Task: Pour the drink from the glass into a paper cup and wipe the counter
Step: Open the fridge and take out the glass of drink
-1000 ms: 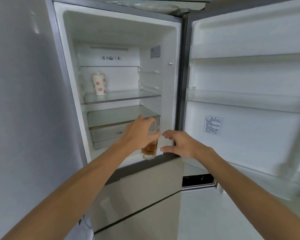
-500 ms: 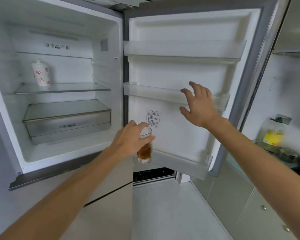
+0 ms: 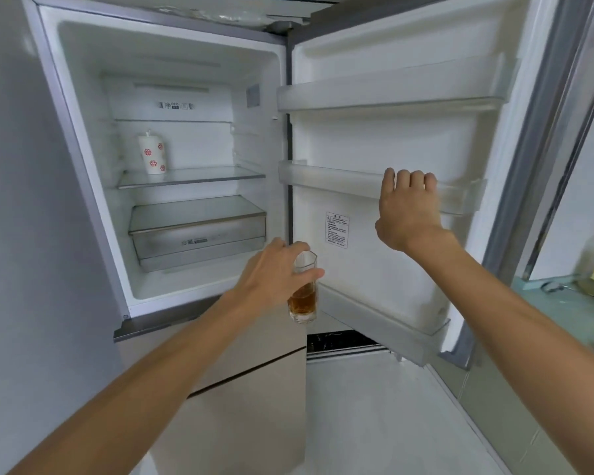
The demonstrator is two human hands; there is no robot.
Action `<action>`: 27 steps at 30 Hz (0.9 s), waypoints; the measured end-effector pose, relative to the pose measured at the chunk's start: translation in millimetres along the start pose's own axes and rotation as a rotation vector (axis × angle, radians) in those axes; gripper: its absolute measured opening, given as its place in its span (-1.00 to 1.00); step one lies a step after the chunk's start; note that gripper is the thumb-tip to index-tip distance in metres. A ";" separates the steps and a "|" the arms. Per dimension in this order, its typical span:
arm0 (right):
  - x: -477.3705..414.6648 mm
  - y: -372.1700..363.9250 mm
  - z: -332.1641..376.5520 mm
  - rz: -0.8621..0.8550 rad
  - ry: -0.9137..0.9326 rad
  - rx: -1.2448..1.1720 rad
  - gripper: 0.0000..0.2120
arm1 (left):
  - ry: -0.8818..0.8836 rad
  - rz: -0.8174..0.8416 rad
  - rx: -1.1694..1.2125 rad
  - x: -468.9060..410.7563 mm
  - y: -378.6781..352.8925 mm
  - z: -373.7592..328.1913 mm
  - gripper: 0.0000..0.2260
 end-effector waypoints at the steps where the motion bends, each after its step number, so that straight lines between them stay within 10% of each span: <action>1: 5.7 5.5 12.9 -0.002 -0.004 0.031 -0.25 | 0.007 -0.004 -0.010 7.0 4.5 11.5 -0.45; 17: 50.3 69.0 257.6 0.221 0.162 0.156 -0.51 | 0.214 -0.039 -0.042 149.6 63.4 228.0 -0.51; 27: 113.4 100.9 359.7 0.061 0.530 -0.408 -0.74 | 0.328 0.006 -0.130 217.3 67.5 326.1 -0.50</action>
Point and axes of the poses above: each hand's wrist, its own x-axis away from the middle knuckle, its own y-axis out of the back of the hand, z = x × y, the point moved 9 cm from there along -x, towards the middle knuckle, and after that the axes turned 15 degrees about -x, right-handed, at the moved point
